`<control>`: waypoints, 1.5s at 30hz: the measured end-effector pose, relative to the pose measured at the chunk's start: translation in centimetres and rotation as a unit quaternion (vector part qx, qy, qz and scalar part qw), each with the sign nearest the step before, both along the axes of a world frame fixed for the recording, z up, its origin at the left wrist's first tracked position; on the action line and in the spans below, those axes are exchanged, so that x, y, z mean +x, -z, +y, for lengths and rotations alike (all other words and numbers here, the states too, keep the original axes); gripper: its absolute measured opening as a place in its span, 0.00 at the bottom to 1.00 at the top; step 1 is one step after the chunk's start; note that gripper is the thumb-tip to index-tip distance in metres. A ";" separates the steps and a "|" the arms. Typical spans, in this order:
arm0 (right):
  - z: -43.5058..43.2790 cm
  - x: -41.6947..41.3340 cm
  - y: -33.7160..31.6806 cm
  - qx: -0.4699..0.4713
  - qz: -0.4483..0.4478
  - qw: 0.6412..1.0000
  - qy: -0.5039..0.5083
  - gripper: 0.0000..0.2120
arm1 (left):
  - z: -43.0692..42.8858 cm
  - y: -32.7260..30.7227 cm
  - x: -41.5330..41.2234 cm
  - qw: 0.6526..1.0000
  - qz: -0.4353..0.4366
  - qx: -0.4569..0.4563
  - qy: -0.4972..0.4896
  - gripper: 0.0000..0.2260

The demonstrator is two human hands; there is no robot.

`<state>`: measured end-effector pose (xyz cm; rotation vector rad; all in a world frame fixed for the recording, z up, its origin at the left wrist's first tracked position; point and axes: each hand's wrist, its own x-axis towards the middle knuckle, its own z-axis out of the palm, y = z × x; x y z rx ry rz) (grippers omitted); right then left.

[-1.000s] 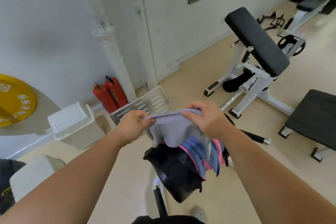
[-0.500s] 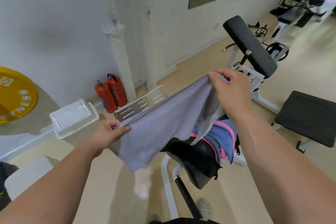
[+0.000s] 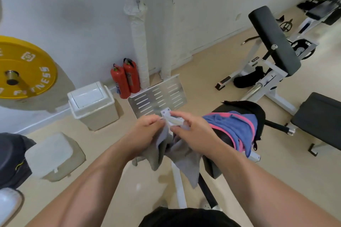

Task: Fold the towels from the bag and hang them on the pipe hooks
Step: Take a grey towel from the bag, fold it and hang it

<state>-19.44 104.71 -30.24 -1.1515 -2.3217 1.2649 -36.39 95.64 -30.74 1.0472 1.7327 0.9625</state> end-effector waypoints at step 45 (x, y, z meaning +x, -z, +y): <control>-1.9 -1.3 0.9 -0.006 0.167 0.978 0.125 0.16 | -1.4 0.1 3.4 0.970 -0.188 0.063 -0.138 0.14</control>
